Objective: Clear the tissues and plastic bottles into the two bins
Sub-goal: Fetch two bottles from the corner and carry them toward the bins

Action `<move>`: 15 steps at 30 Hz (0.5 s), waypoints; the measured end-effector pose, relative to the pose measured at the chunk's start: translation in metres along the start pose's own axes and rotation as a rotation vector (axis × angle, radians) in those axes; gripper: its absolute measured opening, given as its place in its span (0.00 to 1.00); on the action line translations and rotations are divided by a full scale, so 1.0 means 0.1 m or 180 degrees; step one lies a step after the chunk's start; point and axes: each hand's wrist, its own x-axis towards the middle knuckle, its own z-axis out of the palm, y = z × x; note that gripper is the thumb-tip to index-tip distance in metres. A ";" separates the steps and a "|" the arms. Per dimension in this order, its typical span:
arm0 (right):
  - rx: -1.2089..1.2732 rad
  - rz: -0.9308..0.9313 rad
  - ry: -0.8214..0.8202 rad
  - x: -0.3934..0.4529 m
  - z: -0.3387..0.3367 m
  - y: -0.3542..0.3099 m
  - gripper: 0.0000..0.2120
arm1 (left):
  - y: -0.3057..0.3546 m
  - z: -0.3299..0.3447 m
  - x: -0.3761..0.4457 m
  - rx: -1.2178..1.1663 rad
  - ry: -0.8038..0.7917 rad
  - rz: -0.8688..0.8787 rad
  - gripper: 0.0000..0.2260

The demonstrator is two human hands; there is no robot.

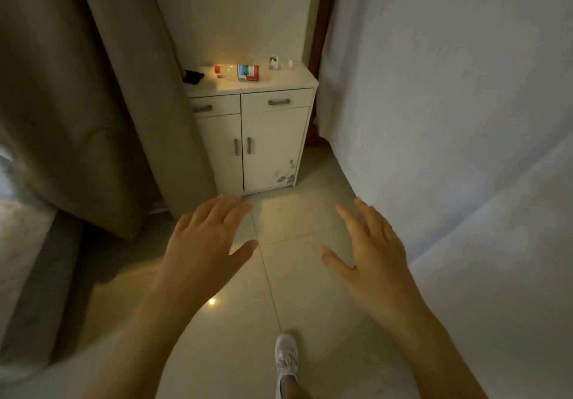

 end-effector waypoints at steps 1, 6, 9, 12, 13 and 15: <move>-0.0027 -0.0075 -0.0004 0.23 -0.04 0.05 0.38 | 0.00 0.00 0.19 -0.0001 0.0020 -0.0063 0.28; -0.0148 -0.0467 -0.0160 1.31 -0.22 0.21 0.41 | 0.00 0.00 1.05 -0.0107 0.0101 -0.0383 0.28; -0.0178 -0.0633 -0.0313 1.86 -0.26 0.25 0.36 | -0.05 0.09 1.44 -0.0122 0.0078 -0.0543 0.28; -0.0237 -0.0699 -0.0480 2.35 -0.23 0.29 0.35 | -0.15 0.20 1.84 -0.0185 0.0015 -0.0688 0.28; -0.0281 -0.0714 -0.0514 2.52 -0.22 0.31 0.38 | -0.20 0.24 2.00 -0.0170 -0.0005 -0.0729 0.29; -0.0311 -0.0711 -0.0592 2.89 -0.21 0.34 0.39 | -0.30 0.31 2.33 -0.0140 -0.0030 -0.0788 0.28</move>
